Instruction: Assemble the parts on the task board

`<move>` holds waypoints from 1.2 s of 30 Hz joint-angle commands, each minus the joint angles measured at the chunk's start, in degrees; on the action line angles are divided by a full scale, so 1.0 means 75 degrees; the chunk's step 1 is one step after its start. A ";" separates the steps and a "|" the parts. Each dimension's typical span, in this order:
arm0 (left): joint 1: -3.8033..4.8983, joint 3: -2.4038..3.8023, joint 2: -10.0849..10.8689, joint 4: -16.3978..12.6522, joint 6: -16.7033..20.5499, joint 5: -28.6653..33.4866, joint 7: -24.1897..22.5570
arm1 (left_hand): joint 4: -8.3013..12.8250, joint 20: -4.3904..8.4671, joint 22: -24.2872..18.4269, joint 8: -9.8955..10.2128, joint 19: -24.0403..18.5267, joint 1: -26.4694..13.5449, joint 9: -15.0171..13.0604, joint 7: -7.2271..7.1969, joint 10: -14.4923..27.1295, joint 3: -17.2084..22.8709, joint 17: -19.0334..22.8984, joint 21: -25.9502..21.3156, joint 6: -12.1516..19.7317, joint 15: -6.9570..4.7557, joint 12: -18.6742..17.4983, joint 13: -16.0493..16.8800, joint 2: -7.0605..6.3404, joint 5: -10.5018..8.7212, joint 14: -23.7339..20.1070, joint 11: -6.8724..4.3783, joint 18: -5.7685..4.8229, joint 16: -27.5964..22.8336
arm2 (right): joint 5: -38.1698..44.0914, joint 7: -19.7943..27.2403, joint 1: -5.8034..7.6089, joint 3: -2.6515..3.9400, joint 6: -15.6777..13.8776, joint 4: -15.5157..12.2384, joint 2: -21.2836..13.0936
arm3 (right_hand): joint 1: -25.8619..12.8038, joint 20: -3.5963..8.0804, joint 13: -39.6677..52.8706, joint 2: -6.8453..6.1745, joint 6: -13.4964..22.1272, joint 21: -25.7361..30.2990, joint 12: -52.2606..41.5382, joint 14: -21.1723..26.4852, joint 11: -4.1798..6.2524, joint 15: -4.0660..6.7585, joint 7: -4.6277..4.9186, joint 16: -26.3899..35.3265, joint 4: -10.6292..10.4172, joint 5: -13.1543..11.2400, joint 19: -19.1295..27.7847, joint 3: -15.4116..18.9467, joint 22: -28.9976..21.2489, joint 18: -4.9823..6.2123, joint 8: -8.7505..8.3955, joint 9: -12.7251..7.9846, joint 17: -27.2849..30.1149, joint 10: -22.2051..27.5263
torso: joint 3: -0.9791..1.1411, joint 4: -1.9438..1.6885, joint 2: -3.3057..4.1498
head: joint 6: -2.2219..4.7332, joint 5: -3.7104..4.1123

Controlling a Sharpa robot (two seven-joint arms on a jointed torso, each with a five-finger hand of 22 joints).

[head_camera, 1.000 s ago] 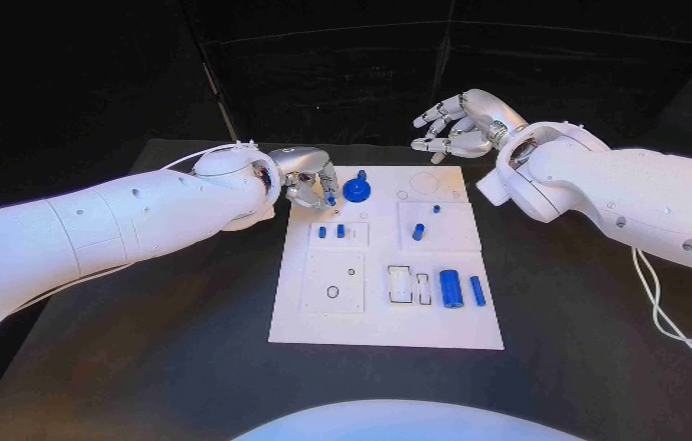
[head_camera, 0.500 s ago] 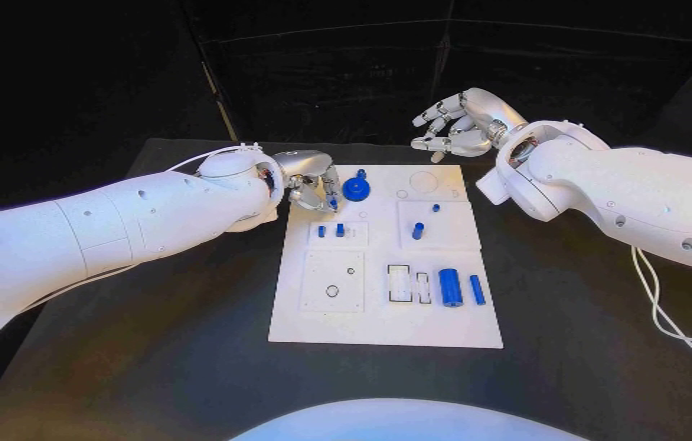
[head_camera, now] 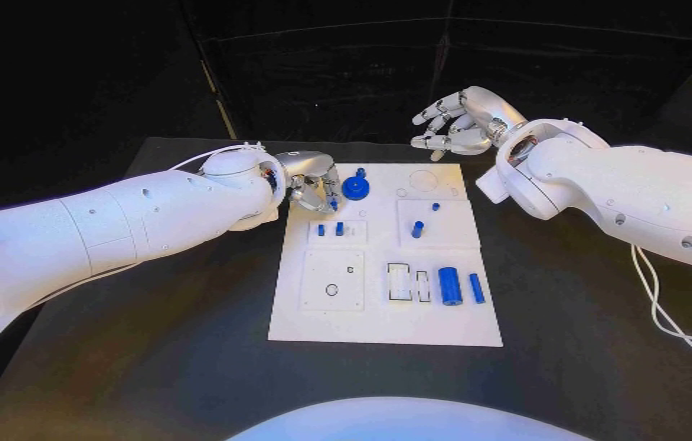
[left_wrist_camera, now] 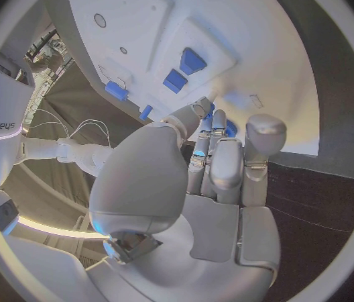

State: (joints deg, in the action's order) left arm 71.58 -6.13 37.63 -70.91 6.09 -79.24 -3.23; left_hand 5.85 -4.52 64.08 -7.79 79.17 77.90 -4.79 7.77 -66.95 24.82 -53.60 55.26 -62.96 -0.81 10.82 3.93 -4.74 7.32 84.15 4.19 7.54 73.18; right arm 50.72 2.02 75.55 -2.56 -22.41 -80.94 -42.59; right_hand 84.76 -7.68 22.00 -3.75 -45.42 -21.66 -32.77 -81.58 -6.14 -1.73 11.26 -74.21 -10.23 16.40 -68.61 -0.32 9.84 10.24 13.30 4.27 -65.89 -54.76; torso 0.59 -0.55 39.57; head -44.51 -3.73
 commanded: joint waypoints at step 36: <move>0.0007 -0.0001 -0.0095 0.0032 -0.0260 -0.0014 0.0119 | -0.0003 -0.0042 -0.0017 0.0032 0.0004 -0.0051 0.0012 0.0027 -0.0078 0.0071 0.0017 -0.0032 -0.0027 -0.0010 -0.0040 0.0015 -0.0024 -0.0043 0.0005 -0.0020 -0.0039 0.0003 | -0.0028 0.0084 0.0013 0.0007 0.0036 -0.0005 0.0020 | 0.0040 0.0015 -0.0024 0.0020 -0.0023 0.0040 0.0053 0.0064 -0.0037 -0.0004 -0.0005 0.0037 0.0005 0.0000 -0.0066 -0.0012 -0.0015 0.0034 0.0043 -0.0011 0.0013 -0.0001 | 0.0001 0.0000 0.0000 | -0.0037 0.0024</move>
State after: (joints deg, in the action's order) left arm 71.58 -6.17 36.99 -70.61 4.41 -79.26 -2.54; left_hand 5.84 -4.53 64.01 -7.78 79.16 77.90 -4.77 7.76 -67.16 25.14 -53.53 55.26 -62.96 -0.81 10.82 3.97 -4.74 7.32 84.15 3.98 7.54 73.18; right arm 50.67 2.09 75.55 -2.56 -22.36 -80.93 -42.49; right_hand 84.76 -7.47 21.87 -3.75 -45.42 -21.67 -32.77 -81.58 -6.15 -1.73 11.26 -74.21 -10.23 16.40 -68.83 -0.32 9.78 10.24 13.30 4.27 -65.84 -54.76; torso 0.59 -0.55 39.58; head -44.76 -3.57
